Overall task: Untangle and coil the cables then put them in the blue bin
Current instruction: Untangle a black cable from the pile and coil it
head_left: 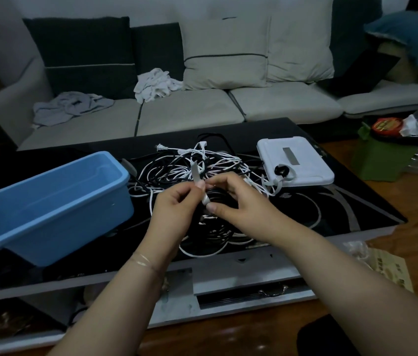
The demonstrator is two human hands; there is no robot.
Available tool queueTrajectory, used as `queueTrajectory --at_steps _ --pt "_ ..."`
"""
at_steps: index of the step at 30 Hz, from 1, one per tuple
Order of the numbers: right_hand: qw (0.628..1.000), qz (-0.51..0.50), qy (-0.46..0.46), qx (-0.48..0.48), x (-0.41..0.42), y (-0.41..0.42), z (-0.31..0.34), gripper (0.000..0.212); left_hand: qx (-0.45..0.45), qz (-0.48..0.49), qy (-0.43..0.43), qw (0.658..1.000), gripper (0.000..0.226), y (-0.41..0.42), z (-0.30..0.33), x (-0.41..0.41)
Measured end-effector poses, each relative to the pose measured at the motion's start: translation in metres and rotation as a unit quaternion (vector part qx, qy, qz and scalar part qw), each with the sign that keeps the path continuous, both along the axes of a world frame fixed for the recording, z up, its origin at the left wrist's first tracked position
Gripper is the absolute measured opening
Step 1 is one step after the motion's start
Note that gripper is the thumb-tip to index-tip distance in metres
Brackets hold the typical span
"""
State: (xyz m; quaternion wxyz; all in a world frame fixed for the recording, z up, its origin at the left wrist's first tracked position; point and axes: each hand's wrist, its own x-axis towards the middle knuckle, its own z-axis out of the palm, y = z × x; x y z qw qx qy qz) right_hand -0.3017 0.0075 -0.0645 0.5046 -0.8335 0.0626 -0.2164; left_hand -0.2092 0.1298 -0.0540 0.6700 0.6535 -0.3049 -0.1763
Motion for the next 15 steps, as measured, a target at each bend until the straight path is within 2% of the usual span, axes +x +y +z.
queueTrajectory --at_steps 3,10,15 --pt "0.999 -0.033 -0.034 0.015 0.0023 0.0025 -0.001 0.039 -0.015 -0.01 0.055 0.998 0.021 -0.001 0.0007 -0.001" --pt "0.996 -0.063 -0.061 -0.022 0.0037 0.0038 0.0004 0.039 -0.021 -0.025 0.131 0.991 0.02 -0.0021 0.0007 0.0002" --pt "0.993 -0.049 -0.087 0.064 0.0063 0.0091 -0.0007 0.032 -0.032 -0.015 0.138 0.99 0.02 -0.0021 0.0008 0.0005"
